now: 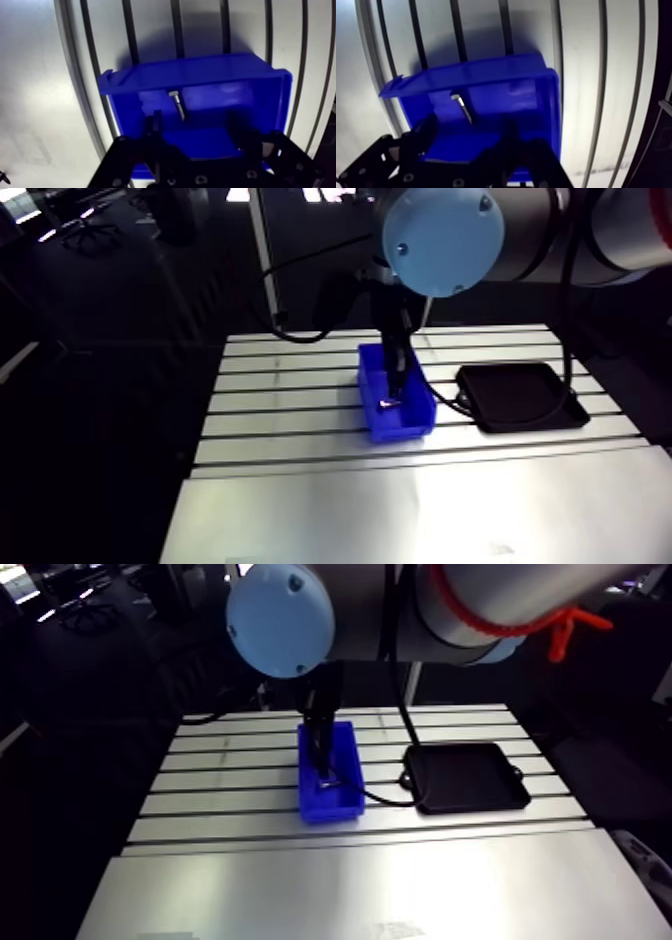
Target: Pick up the M10 bolt from the tray and put it into the blue bin.
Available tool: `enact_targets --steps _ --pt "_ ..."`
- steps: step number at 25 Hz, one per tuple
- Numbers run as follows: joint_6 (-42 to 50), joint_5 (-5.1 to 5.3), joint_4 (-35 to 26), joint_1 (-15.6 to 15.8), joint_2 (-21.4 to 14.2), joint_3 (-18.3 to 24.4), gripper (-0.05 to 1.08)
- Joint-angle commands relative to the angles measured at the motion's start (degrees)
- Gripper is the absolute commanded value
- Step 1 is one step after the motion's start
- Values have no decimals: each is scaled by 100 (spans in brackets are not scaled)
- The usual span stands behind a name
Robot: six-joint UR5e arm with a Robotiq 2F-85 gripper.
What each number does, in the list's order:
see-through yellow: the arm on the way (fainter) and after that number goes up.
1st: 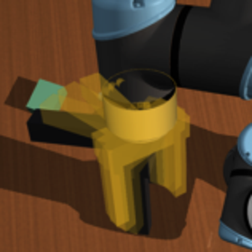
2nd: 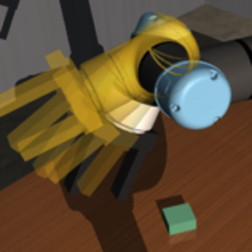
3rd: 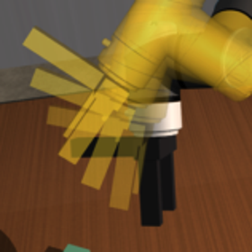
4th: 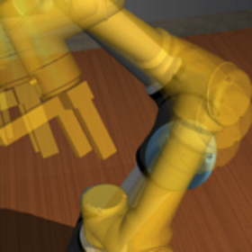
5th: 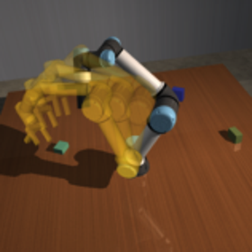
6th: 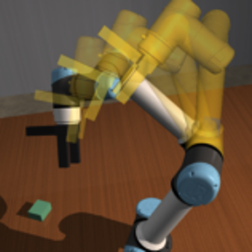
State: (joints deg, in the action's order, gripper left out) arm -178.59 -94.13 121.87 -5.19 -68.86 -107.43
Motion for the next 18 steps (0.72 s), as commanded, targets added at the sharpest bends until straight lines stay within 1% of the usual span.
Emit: enact_targets --steps 1,5,7,10,11,13,16,18 --pt "230 66 -738 62 -396 428 1" --pt "380 49 -1468 62 -642 938 1" --pt "582 40 -1837 62 -694 1211 1" --pt "1110 49 -2584 62 -791 1773 1" --pt "1277 84 -2787 62 -800 1967 1" --pt "1997 189 -3059 88 -818 2301 1" --pt "3246 189 -3130 88 -818 2609 1" --pt "4002 189 -3314 88 -818 2767 1"
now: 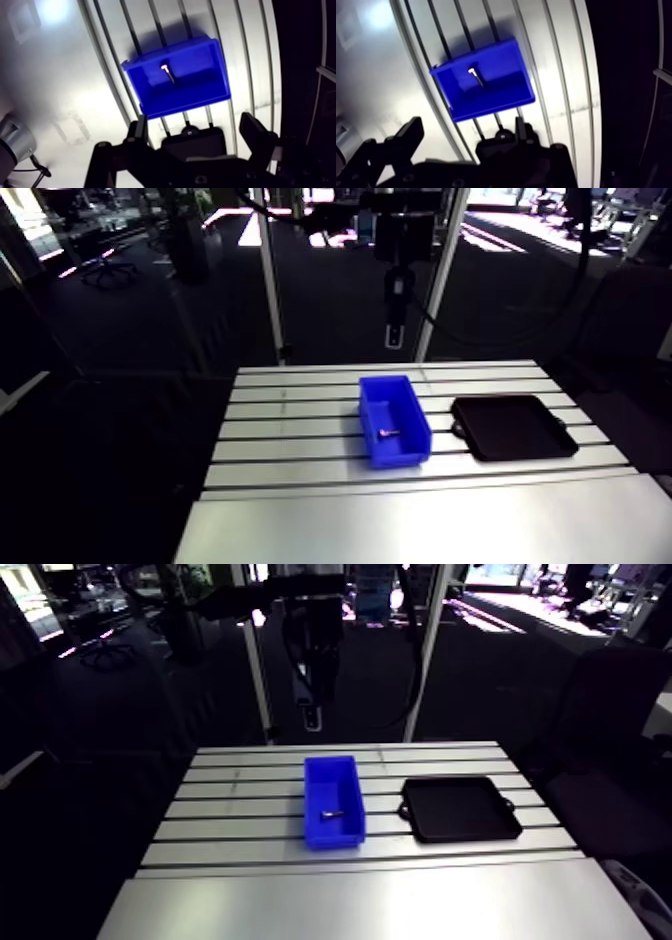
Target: Pick up the M10 bolt from the tray and put it into the blue bin.
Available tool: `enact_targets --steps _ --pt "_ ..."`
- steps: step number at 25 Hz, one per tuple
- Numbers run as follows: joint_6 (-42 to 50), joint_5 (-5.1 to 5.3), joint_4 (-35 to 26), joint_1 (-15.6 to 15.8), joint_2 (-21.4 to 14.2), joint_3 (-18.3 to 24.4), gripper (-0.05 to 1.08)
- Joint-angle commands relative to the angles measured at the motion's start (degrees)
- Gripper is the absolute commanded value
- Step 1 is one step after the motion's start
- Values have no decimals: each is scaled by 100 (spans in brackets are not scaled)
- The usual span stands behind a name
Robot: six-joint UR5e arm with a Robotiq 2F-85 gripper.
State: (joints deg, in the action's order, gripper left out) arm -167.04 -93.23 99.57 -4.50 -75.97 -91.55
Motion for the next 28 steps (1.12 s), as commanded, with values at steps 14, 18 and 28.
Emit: enact_targets --steps 14,18,28 --pt "7330 266 -1805 72 -229 1742 1" --pt "7348 204 -1788 63 -247 1751 1" --pt "7348 195 -1735 72 -440 1690 1"
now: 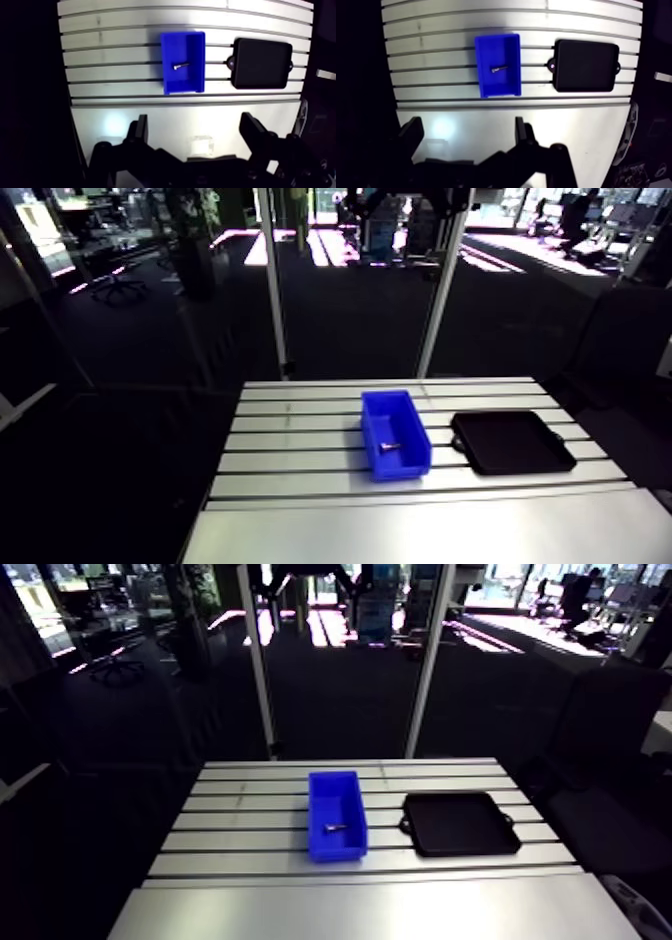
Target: Pick up the M10 bolt from the tray and put it into the blue bin.
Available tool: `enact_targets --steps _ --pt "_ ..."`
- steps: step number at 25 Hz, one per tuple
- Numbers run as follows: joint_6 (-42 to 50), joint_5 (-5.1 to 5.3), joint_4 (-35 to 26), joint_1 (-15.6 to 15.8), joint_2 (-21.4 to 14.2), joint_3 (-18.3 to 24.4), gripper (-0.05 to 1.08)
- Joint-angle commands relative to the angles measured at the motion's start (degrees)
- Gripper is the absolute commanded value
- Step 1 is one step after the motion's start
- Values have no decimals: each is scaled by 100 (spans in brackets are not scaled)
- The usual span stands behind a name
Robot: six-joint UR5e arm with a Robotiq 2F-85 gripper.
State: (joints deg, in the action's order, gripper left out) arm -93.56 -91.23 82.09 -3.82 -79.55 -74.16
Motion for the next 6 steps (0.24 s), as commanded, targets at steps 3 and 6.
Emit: enact_targets --steps 3,6 --pt "0 -13 13 4 -82 -50 1" --pt "-9 -4 13 4 -91 -59 1"
